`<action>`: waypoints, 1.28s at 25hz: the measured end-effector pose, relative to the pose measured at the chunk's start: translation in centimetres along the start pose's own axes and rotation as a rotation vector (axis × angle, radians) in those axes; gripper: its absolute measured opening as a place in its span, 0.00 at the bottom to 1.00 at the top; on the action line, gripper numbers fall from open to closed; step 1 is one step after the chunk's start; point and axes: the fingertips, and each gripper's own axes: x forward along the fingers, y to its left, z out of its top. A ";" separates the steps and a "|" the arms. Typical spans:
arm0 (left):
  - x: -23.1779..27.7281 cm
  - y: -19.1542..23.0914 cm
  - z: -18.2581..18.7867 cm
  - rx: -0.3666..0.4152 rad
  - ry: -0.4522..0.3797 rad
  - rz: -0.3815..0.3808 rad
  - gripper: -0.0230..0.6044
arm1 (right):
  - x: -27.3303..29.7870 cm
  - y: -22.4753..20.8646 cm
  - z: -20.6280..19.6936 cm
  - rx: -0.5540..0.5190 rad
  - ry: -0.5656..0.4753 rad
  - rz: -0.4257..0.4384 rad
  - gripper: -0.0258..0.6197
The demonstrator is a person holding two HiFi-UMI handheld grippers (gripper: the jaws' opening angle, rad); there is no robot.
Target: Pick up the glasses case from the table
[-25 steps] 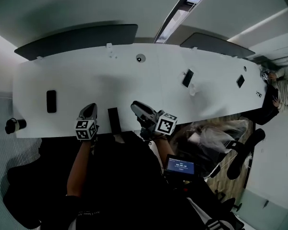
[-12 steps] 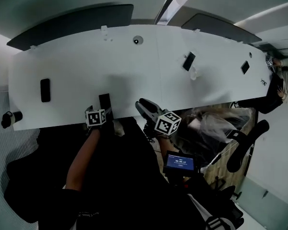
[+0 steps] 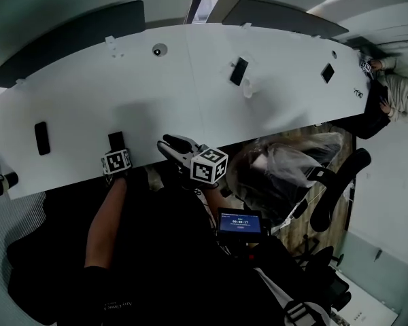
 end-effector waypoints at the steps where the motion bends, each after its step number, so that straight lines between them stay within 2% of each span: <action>1: -0.2 0.3 0.5 0.005 -0.023 -0.015 0.51 | 0.0 -0.1 0.3 0.003 -0.005 0.001 0.27; 4: -2.4 0.0 2.4 -0.011 -0.158 -0.125 0.51 | 0.1 0.7 1.5 -0.004 -0.022 0.026 0.27; 6: -5.8 -0.4 5.0 -0.019 -0.331 -0.233 0.51 | 0.5 1.7 2.8 -0.042 -0.037 0.059 0.27; 10: -16.8 0.2 11.4 0.000 -0.755 -0.432 0.51 | 2.9 5.2 4.9 -0.175 -0.041 0.149 0.27; 12: -22.0 0.7 13.3 0.017 -0.908 -0.510 0.51 | 4.4 7.1 5.5 -0.233 -0.036 0.189 0.26; 14: -26.0 1.1 14.2 0.043 -1.006 -0.574 0.50 | 6.2 8.6 5.9 -0.280 -0.030 0.208 0.20; 17: -29.4 1.4 14.8 0.088 -1.074 -0.628 0.50 | 8.5 10.3 6.0 -0.328 -0.020 0.229 0.15; 21: -30.4 1.8 14.6 0.152 -1.091 -0.651 0.50 | 10.8 12.4 6.0 -0.372 -0.016 0.252 0.08; 27: -29.8 2.9 14.2 0.135 -1.070 -0.650 0.51 | 13.0 14.1 5.1 -0.453 0.010 0.241 0.05; 32: -29.6 3.7 14.4 0.143 -1.055 -0.648 0.51 | 14.0 14.5 4.4 -0.448 0.016 0.234 0.05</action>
